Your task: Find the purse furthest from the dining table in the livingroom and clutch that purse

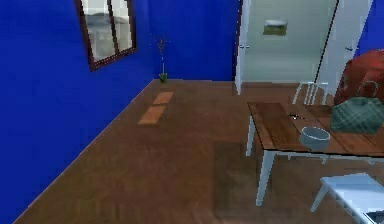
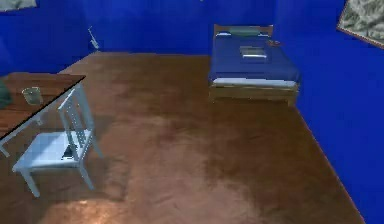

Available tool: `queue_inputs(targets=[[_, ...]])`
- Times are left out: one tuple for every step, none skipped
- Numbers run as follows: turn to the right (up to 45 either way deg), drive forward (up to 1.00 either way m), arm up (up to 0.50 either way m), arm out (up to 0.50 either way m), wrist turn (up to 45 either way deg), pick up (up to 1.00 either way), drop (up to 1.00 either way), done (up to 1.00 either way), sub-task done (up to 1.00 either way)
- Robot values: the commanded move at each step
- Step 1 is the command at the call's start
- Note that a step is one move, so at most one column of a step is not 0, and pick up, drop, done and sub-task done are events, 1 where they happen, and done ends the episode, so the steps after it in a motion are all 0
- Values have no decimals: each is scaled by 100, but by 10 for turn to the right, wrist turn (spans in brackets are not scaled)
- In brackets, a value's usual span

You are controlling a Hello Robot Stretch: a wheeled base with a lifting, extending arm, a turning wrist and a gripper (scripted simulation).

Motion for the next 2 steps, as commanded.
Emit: queue_inputs(targets=[[0,100,0,0,0,0,0,0,0],[-270,0,0,0,0,0,0,0,0]])
